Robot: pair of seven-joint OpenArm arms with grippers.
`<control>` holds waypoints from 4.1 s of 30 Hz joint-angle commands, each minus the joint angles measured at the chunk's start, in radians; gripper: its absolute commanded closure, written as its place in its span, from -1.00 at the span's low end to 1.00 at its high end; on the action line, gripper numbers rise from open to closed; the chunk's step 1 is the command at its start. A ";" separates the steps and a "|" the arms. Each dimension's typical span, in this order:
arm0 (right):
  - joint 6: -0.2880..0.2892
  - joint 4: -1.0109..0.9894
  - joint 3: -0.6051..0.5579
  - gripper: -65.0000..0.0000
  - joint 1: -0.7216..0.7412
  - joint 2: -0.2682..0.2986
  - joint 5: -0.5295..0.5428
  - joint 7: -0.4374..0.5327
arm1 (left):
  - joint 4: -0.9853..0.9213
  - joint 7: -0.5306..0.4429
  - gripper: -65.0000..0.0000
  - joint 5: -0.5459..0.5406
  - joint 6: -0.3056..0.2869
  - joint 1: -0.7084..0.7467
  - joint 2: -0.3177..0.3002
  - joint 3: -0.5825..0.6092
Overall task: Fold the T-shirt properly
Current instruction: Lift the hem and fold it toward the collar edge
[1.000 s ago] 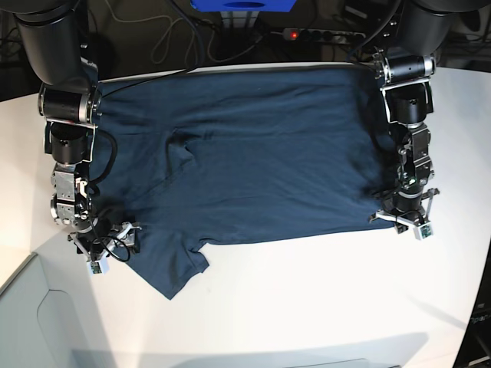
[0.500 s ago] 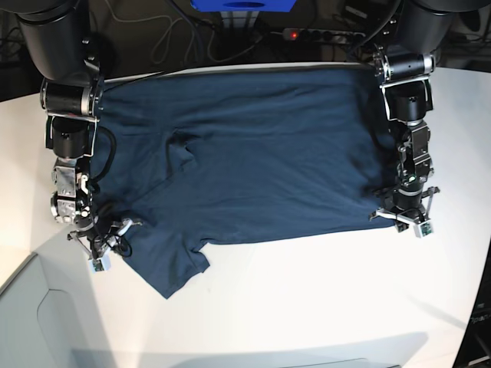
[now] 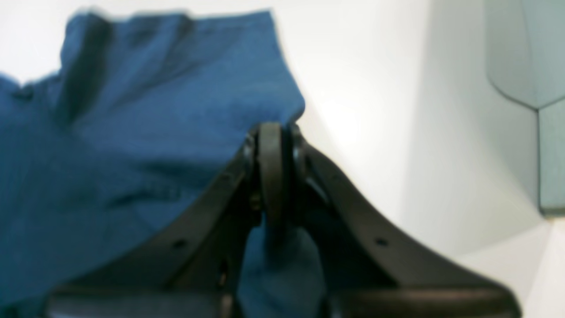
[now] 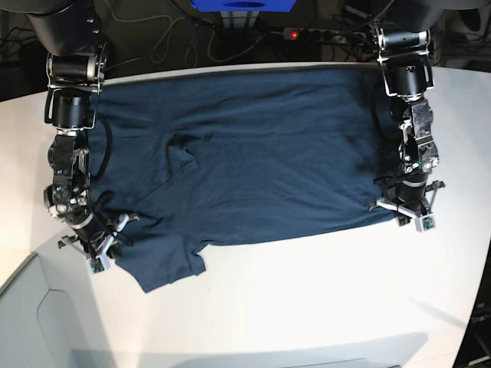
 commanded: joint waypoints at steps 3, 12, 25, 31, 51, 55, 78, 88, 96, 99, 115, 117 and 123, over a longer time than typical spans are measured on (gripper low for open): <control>-0.003 0.078 0.006 1.00 -0.018 0.015 0.015 0.028 | 0.071 -0.021 1.00 -0.001 0.000 0.008 -0.013 -0.003; 0.001 0.159 0.124 1.00 -0.118 0.029 0.020 0.034 | 0.203 -0.021 1.00 -0.001 0.000 0.080 -0.013 -0.004; 0.003 0.320 0.161 1.00 -0.233 0.031 0.021 0.029 | 0.342 -0.021 1.00 -0.001 0.003 0.178 -0.013 -0.029; 0.003 0.382 0.163 1.00 -0.270 0.028 0.021 0.035 | 0.430 0.034 1.00 -0.003 -0.004 0.202 0.010 -0.098; 0.003 0.334 0.012 0.47 -0.059 0.025 0.020 -0.181 | 0.447 0.080 1.00 -0.001 -0.004 0.204 0.039 -0.104; 0.003 0.141 -0.055 -0.01 0.053 0.005 0.016 -0.178 | 0.447 0.082 1.00 -0.001 -0.004 0.204 0.041 -0.104; -0.003 -0.436 -0.063 0.10 0.220 -0.003 0.016 0.190 | 0.445 0.082 1.00 -0.001 -0.004 0.210 0.042 -0.102; -0.003 -0.382 -0.055 1.00 0.188 -0.001 0.023 0.184 | 0.445 0.082 1.00 0.002 -0.004 0.210 0.055 -0.104; -0.003 0.066 0.026 1.00 -0.029 0.006 0.023 0.097 | 0.447 0.082 1.00 0.000 -0.004 0.210 0.055 -0.104; -0.002 0.207 0.077 1.00 -0.107 0.006 0.023 0.061 | 0.453 0.082 1.00 0.000 -0.004 0.210 0.055 -0.104; 0.001 0.503 0.172 1.00 -0.426 -0.024 0.023 0.065 | 0.531 0.080 1.00 -0.001 -0.004 0.273 0.056 -0.105; 0.003 0.498 0.203 1.00 -0.440 -0.038 0.023 0.065 | 0.559 0.080 1.00 -0.001 -0.003 0.296 0.056 -0.105; 0.003 0.497 0.210 1.00 -0.480 -0.046 0.016 0.063 | 0.574 0.073 1.00 -0.001 -0.001 0.356 0.056 -0.105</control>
